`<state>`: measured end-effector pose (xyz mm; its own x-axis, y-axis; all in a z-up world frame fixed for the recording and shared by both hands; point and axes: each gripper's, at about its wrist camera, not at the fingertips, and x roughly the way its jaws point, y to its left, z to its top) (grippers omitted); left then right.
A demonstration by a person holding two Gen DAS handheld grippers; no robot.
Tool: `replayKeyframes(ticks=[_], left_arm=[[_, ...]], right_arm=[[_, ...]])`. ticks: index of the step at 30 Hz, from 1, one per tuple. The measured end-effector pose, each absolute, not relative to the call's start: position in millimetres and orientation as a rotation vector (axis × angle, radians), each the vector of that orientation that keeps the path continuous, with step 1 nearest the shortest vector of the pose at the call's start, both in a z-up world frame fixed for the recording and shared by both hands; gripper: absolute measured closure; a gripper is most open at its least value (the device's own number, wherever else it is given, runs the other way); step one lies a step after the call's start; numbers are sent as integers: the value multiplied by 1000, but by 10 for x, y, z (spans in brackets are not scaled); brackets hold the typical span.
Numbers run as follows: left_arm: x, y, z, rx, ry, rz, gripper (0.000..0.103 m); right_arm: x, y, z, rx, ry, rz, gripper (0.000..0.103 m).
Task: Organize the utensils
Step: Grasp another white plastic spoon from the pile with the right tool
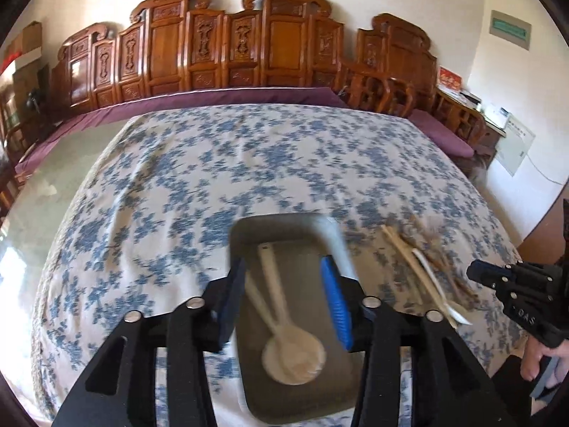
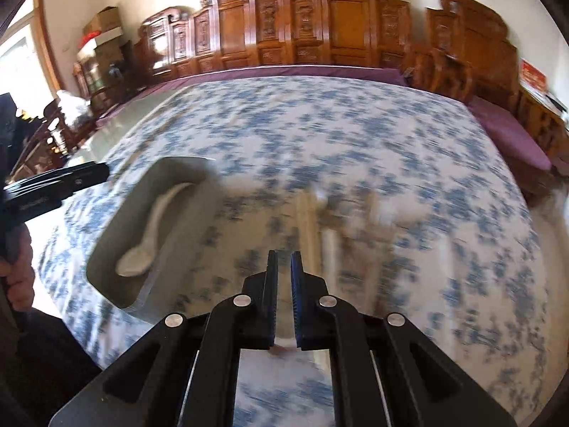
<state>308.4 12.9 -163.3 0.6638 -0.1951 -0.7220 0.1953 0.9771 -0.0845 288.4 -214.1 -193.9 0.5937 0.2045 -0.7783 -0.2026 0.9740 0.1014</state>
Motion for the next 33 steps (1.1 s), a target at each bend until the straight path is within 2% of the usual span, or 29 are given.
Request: replayKeyframes(ticks=[1,4,11,19,25,33], left_arm=[[3070,46,-1633,7,814,-230,51],[3052,-143,-1663,16,818,-248,47],[3024,-459,-1782,43,845,-279,47],[2966,-674,-1849,55,867,-307,47],[2930,-779,-1901,77,872,-313,47],[2915,-861,-1931,97,876,-312,47]], right_arm=[[2878,-2207,-1948,7,907,225,93],[2841,-2468,-1998,15,920,191,93],[2877,-2648,-2227,21,949,193,89],[3015,-2461,-2533,-3,999,283,89],[3089,-2476,-2715,79,1060,302,89],[3170,-2418,-2766,61,1054,279,90]])
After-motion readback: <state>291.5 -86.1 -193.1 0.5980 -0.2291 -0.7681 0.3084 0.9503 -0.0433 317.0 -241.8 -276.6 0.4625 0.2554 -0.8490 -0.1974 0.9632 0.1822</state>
